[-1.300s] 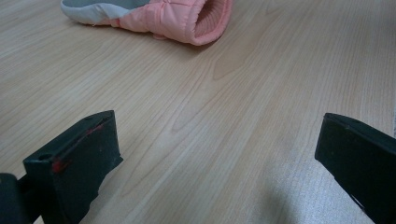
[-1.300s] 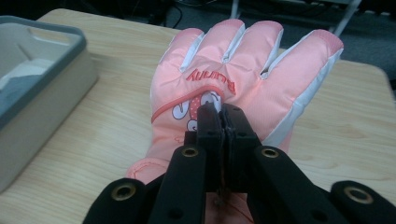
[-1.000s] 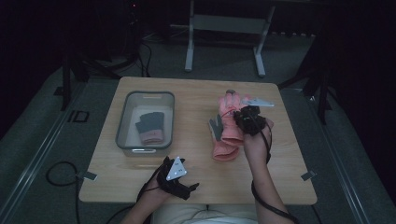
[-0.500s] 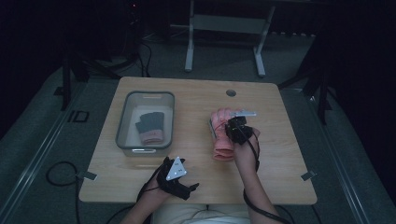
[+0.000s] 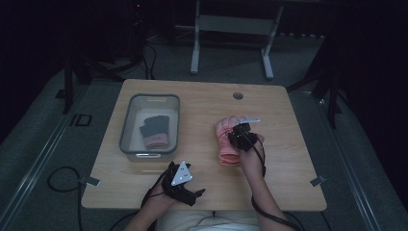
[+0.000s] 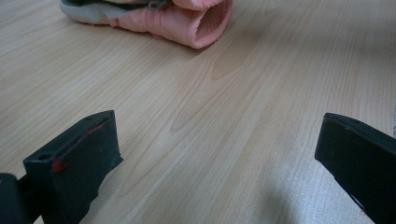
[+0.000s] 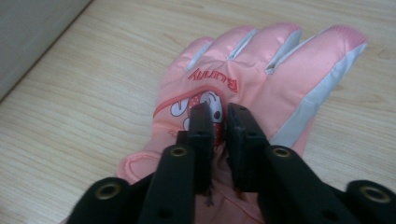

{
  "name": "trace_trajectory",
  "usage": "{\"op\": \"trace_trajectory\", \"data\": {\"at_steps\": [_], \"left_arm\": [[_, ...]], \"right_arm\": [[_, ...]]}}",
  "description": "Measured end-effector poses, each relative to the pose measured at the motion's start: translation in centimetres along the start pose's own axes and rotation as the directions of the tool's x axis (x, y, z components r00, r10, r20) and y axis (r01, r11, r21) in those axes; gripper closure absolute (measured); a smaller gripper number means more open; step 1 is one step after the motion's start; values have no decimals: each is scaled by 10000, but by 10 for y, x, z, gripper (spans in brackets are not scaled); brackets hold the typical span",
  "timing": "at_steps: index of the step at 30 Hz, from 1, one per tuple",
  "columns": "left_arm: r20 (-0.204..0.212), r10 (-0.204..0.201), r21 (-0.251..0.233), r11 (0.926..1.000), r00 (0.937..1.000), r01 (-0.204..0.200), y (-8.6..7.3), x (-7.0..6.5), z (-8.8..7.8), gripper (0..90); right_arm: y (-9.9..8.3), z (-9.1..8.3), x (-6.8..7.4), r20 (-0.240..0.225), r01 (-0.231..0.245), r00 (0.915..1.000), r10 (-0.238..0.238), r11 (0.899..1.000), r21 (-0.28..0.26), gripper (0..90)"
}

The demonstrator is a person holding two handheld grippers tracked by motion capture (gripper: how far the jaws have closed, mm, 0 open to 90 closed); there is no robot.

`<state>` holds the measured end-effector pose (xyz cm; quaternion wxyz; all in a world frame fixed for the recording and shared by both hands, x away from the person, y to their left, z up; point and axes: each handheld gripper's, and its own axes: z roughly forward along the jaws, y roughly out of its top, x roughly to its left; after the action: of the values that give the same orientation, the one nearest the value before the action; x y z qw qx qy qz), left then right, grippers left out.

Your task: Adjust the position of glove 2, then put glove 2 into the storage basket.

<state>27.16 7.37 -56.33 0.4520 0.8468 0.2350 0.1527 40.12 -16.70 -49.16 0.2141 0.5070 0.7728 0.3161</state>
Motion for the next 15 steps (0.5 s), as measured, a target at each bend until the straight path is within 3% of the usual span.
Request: {"op": "trace_trajectory", "data": {"at_steps": [2,6,8,12,15], "left_arm": [[5,10,44,10000,10000,-10,1,0,0,0],[-12,-94,-259,9996,10000,94,9,0,-3,0],[-7,-132,-649,9978,9999,131,19,-1,-7,0],[-17,-294,-963,9949,9996,291,40,-3,-11,18],[36,-227,-1061,9941,9997,230,58,-5,-11,18]], "right_arm": [[3,-7,2,-136,-8,9999,6,9998,-181,683],[12,-27,0,-388,85,9992,-112,9975,-697,665],[16,-38,-5,-492,188,9985,-233,9958,-901,644],[19,-56,-19,-726,712,9941,-804,9900,-1216,640],[17,-62,-31,-1254,935,9858,-1118,9853,-1430,645]]}}
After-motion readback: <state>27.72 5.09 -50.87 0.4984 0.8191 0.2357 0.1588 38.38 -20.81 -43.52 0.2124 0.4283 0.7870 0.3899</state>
